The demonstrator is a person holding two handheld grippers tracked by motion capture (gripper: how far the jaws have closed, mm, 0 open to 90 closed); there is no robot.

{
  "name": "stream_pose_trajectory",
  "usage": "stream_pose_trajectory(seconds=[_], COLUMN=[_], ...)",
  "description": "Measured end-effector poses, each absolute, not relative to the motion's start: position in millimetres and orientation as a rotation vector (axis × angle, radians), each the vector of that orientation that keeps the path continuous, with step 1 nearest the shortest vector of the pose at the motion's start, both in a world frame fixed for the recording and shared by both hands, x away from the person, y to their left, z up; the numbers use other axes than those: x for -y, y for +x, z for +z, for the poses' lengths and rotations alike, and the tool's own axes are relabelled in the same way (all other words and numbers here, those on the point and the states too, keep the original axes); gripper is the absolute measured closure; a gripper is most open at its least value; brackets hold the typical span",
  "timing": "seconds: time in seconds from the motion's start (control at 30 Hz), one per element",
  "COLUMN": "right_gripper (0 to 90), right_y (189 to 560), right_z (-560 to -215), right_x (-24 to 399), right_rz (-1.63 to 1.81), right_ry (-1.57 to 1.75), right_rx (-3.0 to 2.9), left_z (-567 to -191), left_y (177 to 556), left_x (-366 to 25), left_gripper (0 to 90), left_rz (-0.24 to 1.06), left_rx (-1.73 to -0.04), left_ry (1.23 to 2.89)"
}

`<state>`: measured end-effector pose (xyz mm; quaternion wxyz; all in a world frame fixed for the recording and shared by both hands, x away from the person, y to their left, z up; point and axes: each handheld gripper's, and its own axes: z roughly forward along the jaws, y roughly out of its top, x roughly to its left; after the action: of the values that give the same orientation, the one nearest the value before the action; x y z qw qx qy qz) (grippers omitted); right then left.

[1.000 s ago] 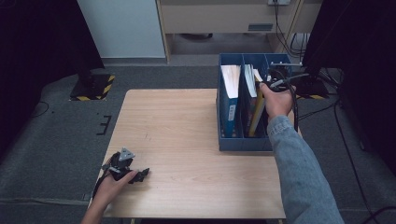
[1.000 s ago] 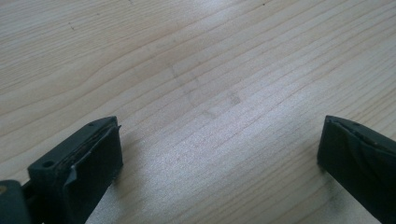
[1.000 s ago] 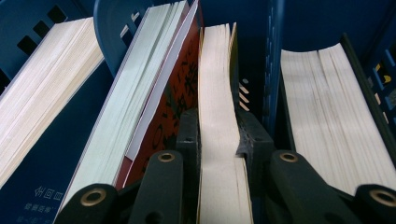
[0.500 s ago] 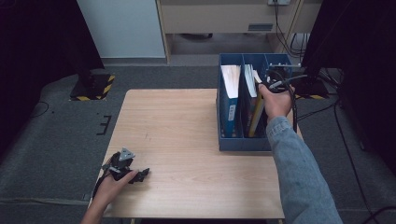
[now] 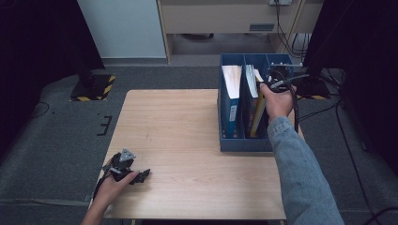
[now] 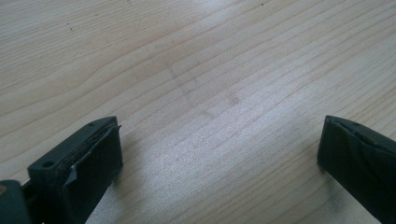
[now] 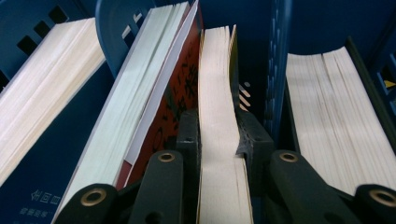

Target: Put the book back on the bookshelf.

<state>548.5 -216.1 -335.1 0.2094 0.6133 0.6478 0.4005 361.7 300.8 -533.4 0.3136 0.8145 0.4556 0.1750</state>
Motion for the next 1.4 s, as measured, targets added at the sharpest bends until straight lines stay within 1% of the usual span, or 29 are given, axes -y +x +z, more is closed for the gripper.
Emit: stream_pose_trajectory(seconds=[0.6, 1.4], right_gripper=[73.0, 66.8], right_y=[546.5, 540.9], right_z=[-340.6, -338.5], right_x=[211.2, 211.4], right_rz=[1.111, 1.087], right_ry=[1.670, 1.722], right_rx=[-1.825, -1.918], left_z=[-533.5, -533.5], left_y=[361.6, 361.7], left_x=[-300.5, -300.2], left_gripper=[0.0, 0.0], left_rz=[0.459, 0.458], left_rx=[-1.203, -1.201], left_ry=[2.146, 2.148])
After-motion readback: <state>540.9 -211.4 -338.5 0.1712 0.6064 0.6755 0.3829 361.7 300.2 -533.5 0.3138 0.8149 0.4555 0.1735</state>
